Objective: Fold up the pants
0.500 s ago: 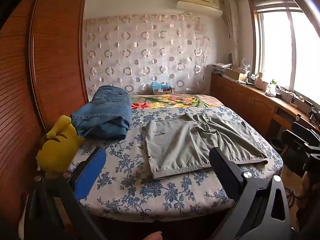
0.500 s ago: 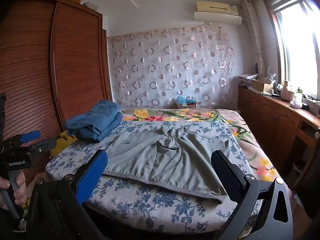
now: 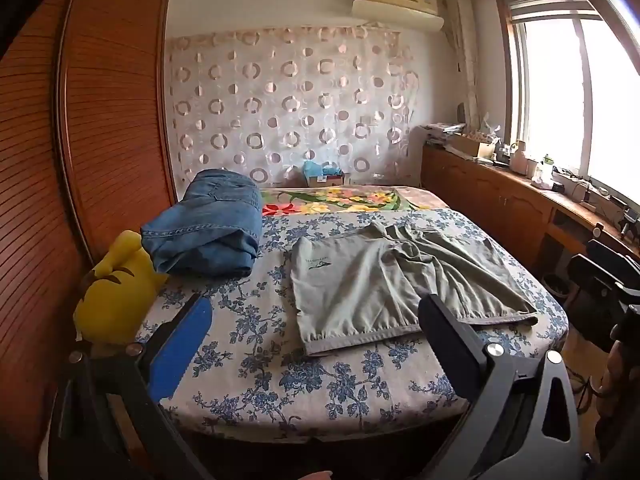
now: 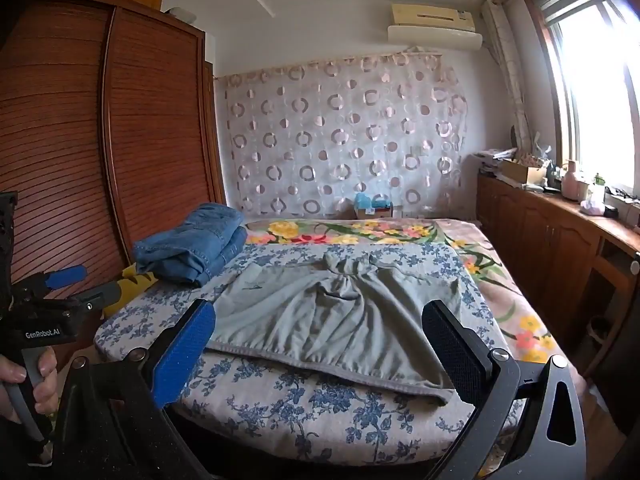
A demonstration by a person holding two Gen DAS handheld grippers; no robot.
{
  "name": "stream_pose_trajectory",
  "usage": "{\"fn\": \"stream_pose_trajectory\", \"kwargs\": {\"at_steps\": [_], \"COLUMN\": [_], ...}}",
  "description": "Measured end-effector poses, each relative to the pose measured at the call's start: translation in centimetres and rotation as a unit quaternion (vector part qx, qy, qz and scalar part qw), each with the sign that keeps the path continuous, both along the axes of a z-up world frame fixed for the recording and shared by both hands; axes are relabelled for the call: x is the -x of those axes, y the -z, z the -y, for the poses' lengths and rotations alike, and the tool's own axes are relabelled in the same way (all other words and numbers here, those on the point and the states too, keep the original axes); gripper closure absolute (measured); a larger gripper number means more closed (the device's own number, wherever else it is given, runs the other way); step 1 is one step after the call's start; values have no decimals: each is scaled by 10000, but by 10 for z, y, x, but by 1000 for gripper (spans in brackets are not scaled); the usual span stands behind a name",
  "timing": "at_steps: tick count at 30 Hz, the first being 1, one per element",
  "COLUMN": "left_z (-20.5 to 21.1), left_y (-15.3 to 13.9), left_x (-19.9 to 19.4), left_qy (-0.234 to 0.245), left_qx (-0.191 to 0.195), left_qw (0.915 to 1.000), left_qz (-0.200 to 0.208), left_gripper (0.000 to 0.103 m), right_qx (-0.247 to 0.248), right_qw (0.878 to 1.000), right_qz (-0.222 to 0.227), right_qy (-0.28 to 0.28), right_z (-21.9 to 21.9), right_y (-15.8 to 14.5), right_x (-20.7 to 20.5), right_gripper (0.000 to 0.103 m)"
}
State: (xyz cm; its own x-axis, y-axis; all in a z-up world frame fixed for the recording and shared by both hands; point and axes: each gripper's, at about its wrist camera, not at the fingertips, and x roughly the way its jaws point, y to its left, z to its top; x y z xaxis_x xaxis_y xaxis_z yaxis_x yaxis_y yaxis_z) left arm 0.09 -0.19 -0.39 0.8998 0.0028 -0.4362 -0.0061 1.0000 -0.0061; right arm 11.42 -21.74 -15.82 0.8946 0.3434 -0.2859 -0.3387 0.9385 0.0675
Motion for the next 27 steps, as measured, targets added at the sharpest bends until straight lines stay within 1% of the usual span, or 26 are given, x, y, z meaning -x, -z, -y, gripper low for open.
{"fn": "stream_pose_trajectory", "kwargs": {"at_steps": [9,21,26,27], "left_z": [5,5,11,9], "left_y": [4,1,10,8], "left_x": [-3,-3,-7,-6], "left_qy": [-5,-5,36,29], "left_qx": [-13,-19,-61,-53], "left_qw": [10000,10000,10000,10000], "left_qz": [-15,-27,-7,-7], "left_gripper": [0,0,0,0], "right_qx": [-18,-17,-11,-13], "right_qw": [10000,10000,10000,10000], "right_qz": [-7,-6,4,4], "right_qy": [-6,-8,-22,-18], "right_z": [0,0,0,0], "right_y": [2,1,1,1], "right_x": [1,2,3,2], "right_gripper": [0,0,0,0]}}
